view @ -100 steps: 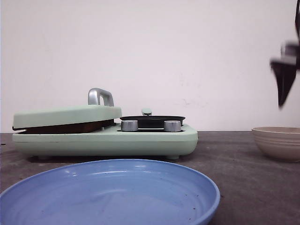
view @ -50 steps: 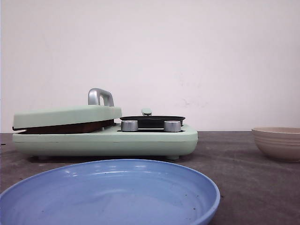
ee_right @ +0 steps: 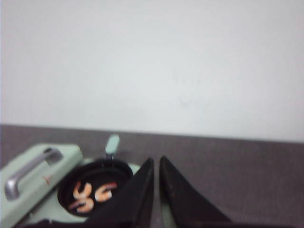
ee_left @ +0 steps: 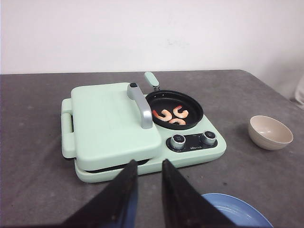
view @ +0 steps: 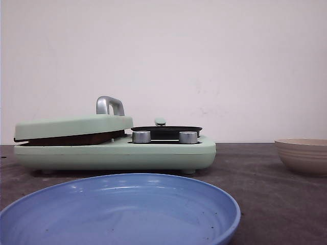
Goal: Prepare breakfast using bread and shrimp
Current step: 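Open the right gripper and withdraw it upward from the bowl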
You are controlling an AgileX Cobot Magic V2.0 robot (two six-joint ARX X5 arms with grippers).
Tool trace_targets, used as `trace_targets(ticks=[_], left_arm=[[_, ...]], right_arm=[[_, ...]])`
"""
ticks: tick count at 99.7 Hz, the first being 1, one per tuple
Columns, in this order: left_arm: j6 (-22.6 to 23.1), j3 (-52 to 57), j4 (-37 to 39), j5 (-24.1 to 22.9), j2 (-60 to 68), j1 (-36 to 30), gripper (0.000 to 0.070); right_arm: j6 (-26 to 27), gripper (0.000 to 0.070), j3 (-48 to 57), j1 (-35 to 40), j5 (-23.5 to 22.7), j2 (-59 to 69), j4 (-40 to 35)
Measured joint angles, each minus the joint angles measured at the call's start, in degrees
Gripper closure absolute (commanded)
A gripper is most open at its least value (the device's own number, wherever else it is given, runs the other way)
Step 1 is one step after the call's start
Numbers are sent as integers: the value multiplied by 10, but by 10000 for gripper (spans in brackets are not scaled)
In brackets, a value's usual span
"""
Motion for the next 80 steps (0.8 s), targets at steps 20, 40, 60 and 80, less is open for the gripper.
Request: trace_targets(ticks=[20, 40, 60, 80], left_arm=[[0, 0, 0, 0, 0, 0, 683], [0, 0, 0, 0, 0, 0, 683], [0, 0, 0, 0, 0, 0, 683], [0, 0, 0, 0, 0, 0, 683]], right_arm=[[0, 688, 0, 0, 0, -8, 1], [0, 688, 0, 0, 0, -9, 1], [0, 688, 0, 0, 0, -9, 1], [0, 688, 0, 0, 0, -9, 1]])
